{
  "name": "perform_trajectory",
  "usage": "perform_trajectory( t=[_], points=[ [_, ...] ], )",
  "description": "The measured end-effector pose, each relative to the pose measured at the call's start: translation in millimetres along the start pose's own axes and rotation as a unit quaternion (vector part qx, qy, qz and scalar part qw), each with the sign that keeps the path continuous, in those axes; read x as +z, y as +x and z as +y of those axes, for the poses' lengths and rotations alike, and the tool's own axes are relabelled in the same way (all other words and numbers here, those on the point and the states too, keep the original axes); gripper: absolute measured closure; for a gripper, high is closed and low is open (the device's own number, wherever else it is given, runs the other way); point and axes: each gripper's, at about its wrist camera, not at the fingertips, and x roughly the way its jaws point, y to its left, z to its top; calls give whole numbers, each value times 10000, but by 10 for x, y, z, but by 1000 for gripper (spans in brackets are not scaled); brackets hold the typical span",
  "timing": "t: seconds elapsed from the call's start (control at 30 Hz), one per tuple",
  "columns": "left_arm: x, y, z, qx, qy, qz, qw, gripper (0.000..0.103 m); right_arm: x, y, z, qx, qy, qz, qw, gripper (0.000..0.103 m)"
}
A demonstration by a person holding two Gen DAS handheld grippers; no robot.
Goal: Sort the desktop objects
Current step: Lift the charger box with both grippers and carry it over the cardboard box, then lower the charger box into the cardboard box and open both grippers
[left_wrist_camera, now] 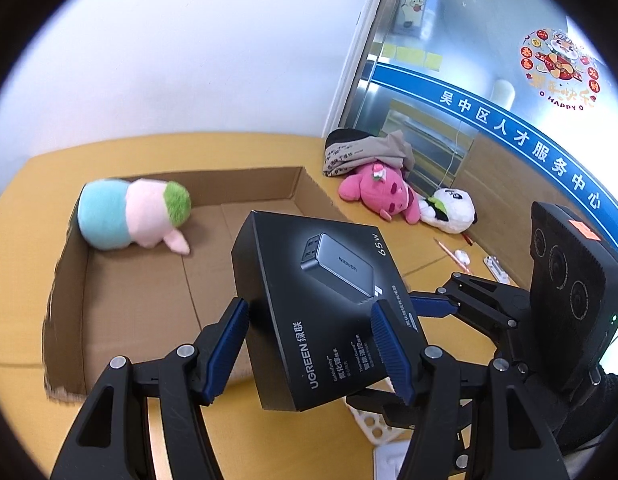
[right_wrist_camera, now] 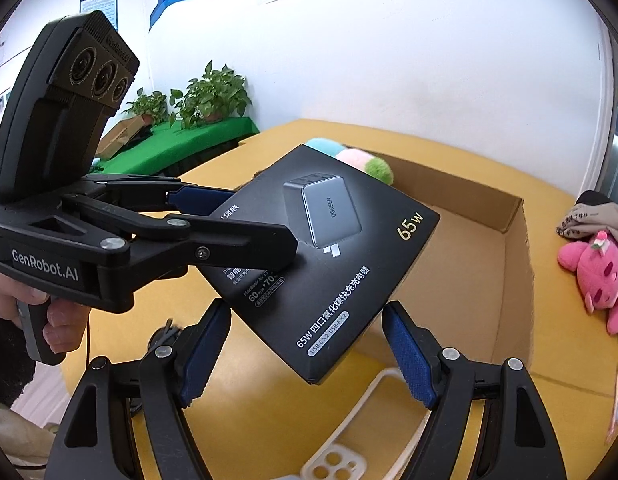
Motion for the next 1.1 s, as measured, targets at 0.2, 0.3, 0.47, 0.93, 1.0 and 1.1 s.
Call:
perform_trajectory(
  t=[0.2, 0.3, 0.47, 0.93, 1.0, 1.1],
  points=[
    [408, 165, 66, -75, 111, -54, 9999, 41, 301, 51, -266, -65, -17, -131, 9999, 21],
    [657, 272, 136, -84, 134, -126, 9998, 41, 516, 121, -432, -102, -29, -131, 9999, 21],
    [1098, 503, 364, -311, -79, -152, 9994, 41, 912, 283, -738, -86, -92, -120, 9998, 21],
    [1588, 1592, 1035, -447, -769, 308, 9956, 40, 1457, 1229, -1682, 124, 143, 423, 9989, 21],
    [1566, 1800, 1132, -433, -905, 421, 9941, 40, 1431, 1416, -1854, 280, 310, 543, 9976, 21],
    [1530, 2095, 1261, -346, -1006, 704, 9918, 40, 1334, 1697, -2046, 343, 529, 708, 9955, 22]
  ],
)
